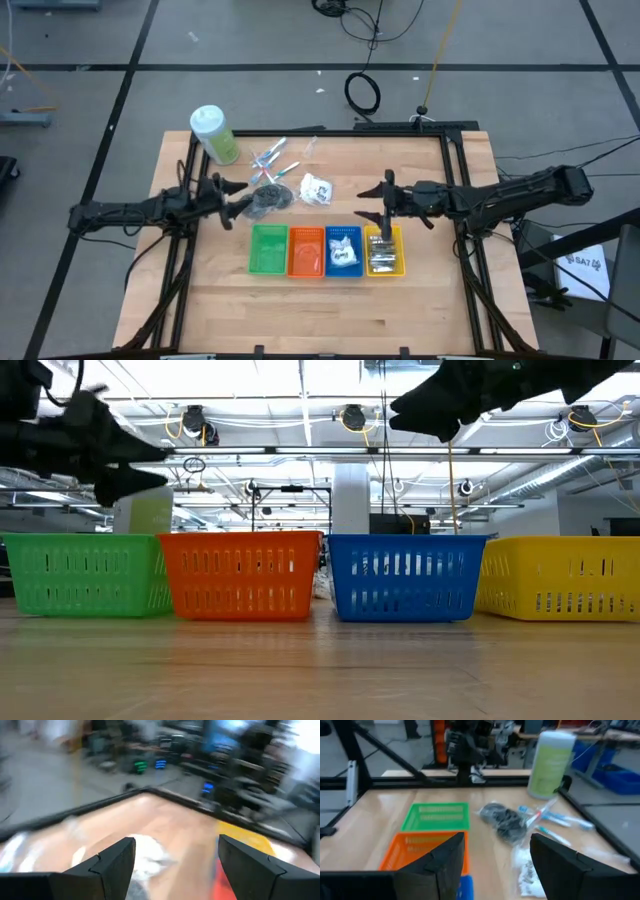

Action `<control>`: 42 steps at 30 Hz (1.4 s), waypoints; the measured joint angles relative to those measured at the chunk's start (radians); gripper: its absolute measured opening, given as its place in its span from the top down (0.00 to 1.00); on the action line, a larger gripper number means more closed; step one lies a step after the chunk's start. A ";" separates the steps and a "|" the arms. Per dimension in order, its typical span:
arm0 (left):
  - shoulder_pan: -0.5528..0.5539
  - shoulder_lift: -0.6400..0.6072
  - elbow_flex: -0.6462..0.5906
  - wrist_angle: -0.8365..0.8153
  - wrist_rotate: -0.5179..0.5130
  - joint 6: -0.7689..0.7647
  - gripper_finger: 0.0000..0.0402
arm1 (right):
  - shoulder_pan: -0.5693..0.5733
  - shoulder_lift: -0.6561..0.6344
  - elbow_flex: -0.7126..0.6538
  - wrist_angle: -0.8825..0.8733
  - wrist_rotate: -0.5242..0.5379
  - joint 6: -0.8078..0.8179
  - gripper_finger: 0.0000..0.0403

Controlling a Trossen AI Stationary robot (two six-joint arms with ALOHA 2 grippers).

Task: Pick & Place Travel size toiletries
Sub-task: Put the cotton pack into the blue basket

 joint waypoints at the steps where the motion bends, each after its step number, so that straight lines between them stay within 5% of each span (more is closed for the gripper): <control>1: 0.001 0.019 0.000 0.009 -0.043 -0.046 0.30 | -0.004 0.000 -0.007 0.014 0.002 -0.005 0.47; 8: 0.026 0.296 0.088 0.099 -0.054 -0.106 0.30 | -0.032 0.000 -0.016 0.003 0.002 -0.014 0.47; 17: 0.117 0.991 0.461 0.044 -0.008 -0.070 0.30 | -0.049 0.000 -0.016 -0.013 0.002 -0.063 0.47; 23: 0.150 1.351 0.714 0.043 0.079 -0.031 0.30 | -0.049 0.001 -0.016 -0.014 0.002 -0.085 0.47; 32: 0.168 1.608 0.915 -0.068 0.081 -0.049 0.30 | -0.049 0.001 -0.016 -0.014 -0.002 -0.062 0.47; 42: 0.193 1.713 0.928 -0.121 0.084 -0.159 0.31 | -0.049 0.001 -0.044 0.015 -0.002 -0.042 0.47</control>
